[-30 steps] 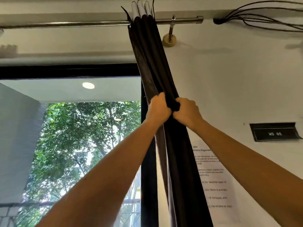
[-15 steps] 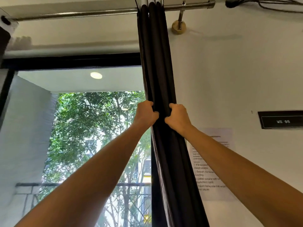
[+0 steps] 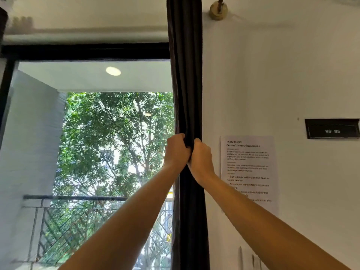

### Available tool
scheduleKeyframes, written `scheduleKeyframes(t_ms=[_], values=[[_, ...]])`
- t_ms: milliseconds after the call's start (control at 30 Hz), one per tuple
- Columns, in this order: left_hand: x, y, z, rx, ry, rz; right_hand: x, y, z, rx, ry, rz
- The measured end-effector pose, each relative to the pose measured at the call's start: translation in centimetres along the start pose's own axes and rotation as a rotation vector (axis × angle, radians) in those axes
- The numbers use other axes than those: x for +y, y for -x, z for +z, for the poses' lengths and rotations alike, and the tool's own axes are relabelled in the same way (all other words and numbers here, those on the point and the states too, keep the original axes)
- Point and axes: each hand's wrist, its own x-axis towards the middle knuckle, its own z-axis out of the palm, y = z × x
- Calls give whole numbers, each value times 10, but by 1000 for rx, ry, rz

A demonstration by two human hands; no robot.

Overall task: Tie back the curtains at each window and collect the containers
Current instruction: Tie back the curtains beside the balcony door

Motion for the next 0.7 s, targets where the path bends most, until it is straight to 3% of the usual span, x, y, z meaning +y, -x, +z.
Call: scheduleKeyframes(t_ms=[100, 267, 533, 700], values=[[-15, 16, 7, -13, 45, -32, 7, 14, 6, -4, -29, 94], [-33, 42, 3, 14, 89, -75, 27, 32, 21, -74, 385, -104], [-56, 78, -21, -7, 71, -70, 32, 75, 37, -84, 382, -153], [-67, 103, -27, -55, 37, -121, 35, 102, 42, -122, 378, -49]])
